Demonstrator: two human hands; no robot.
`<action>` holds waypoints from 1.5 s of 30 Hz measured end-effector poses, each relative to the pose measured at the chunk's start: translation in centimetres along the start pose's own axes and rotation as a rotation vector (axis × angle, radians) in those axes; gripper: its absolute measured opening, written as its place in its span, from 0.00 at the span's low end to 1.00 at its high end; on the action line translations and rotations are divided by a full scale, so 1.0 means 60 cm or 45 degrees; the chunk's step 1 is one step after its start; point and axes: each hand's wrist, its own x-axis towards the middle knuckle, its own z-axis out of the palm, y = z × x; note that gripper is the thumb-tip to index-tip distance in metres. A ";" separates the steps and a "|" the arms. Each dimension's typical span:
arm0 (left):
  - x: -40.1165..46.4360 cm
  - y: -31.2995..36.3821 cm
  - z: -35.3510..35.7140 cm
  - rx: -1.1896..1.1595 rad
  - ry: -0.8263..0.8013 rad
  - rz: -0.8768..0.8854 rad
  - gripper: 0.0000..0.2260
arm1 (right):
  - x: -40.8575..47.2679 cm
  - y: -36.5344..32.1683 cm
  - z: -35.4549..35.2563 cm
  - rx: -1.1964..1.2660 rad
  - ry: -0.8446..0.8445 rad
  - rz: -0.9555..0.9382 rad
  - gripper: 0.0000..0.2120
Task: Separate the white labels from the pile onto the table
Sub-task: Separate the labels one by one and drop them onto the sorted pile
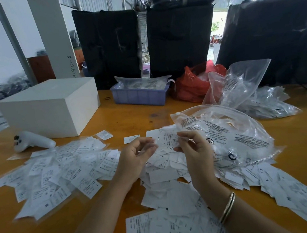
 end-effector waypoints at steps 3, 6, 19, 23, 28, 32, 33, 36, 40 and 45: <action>-0.001 0.001 -0.001 -0.031 -0.015 0.015 0.09 | 0.001 0.001 0.002 -0.004 0.020 0.001 0.12; 0.000 0.000 -0.002 -0.045 -0.016 0.020 0.06 | 0.009 0.002 -0.003 0.085 0.107 0.063 0.11; -0.001 0.002 -0.003 0.025 -0.017 0.023 0.04 | -0.006 0.000 0.003 0.024 -0.068 0.127 0.10; -0.004 0.003 -0.001 0.013 -0.021 0.021 0.04 | -0.008 0.001 0.002 -0.236 -0.118 -0.042 0.13; -0.004 0.006 -0.002 0.008 -0.025 0.037 0.02 | -0.005 -0.001 -0.001 -0.441 -0.194 -0.215 0.20; -0.004 0.007 -0.001 0.026 -0.085 0.059 0.02 | -0.008 0.000 0.002 -0.512 -0.307 -0.272 0.21; -0.004 0.008 -0.001 0.034 -0.102 0.061 0.01 | -0.009 0.001 0.003 -0.508 -0.324 -0.270 0.22; -0.004 0.008 0.000 0.062 -0.102 0.054 0.01 | -0.011 0.003 0.004 -0.443 -0.295 -0.189 0.21; -0.005 0.008 -0.004 0.059 -0.054 0.053 0.06 | -0.004 0.002 -0.005 -0.281 -0.172 -0.099 0.18; -0.007 0.013 -0.004 -0.029 -0.054 0.019 0.06 | 0.005 0.001 -0.010 -0.010 0.009 -0.020 0.15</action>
